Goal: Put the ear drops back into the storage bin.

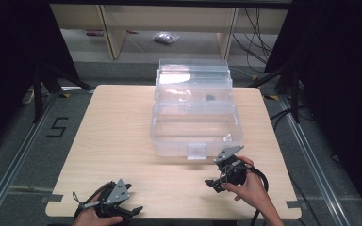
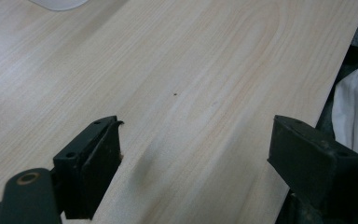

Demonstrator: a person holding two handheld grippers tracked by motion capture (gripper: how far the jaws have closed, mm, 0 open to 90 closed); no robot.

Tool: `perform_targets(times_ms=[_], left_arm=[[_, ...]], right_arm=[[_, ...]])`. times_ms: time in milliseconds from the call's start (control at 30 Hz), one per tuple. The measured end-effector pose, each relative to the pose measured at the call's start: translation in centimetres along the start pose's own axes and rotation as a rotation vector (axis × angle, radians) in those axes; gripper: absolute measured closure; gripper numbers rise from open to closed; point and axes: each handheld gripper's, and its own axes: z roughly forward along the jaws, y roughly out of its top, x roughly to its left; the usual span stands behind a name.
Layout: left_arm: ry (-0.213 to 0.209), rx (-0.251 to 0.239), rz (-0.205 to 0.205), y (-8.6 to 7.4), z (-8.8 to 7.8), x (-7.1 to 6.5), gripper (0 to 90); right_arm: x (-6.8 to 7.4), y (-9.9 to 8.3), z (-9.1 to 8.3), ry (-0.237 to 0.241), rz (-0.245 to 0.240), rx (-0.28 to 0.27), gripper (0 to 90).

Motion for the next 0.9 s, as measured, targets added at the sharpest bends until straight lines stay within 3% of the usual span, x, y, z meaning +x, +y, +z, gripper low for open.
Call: perform_targets(times_ms=[100, 133, 300, 400, 433, 500, 533, 567, 800, 833, 867, 900], left_arm=[[0.001, -0.002, 0.022, 0.1, 0.0, 0.1, 16.4], [0.0, -0.001, 0.023, 0.1, 0.0, 0.1, 16.4], [0.002, 0.0, 0.021, 0.0, 0.0, 0.1, 16.4], [0.0, 0.0, 0.022, 0.0, 0.0, 0.1, 16.4], [0.001, -0.001, 0.021, 0.0, 0.0, 0.1, 16.4], [0.002, -0.001, 0.021, 0.0, 0.0, 0.1, 16.4], [0.002, -0.001, 0.021, 0.1, 0.0, 0.1, 16.4], [0.002, 0.0, 0.021, 0.0, 0.0, 0.1, 16.4], [0.002, 0.0, 0.022, 0.0, 0.0, 0.1, 16.5], [0.003, -0.001, 0.008, 0.0, 0.0, 0.0, 16.5], [0.003, -0.001, 0.022, 0.0, 0.0, 0.1, 16.4], [0.002, 0.0, 0.021, 0.0, 0.0, 0.1, 16.4]], right_arm=[[0.0, -0.3, 0.1, -0.028, 0.011, -0.012, 20.5], [0.1, -0.4, 0.0, -0.007, 0.026, -0.002, 20.5], [0.0, -1.1, 0.2, -0.013, 0.015, -0.021, 20.5], [0.3, -1.3, 0.2, -0.017, 0.058, -0.009, 20.4], [0.0, -1.5, 0.2, -0.012, 0.012, -0.016, 20.3], [0.2, -1.6, 0.3, 0.0, 0.009, -0.004, 20.3], [0.3, -1.7, 0.4, 0.014, 0.015, -0.012, 20.3], [0.7, -1.8, 0.3, 0.0, 0.062, 0.017, 19.8], [0.8, -2.4, 0.5, -0.001, 0.046, 0.002, 19.7], [0.9, -2.5, 0.6, -0.012, 0.048, 0.003, 19.7], [0.7, -2.7, 0.5, 0.012, 0.004, 0.0, 19.7], [0.7, -2.7, 0.5, 0.01, 0.012, 0.0, 19.7]])
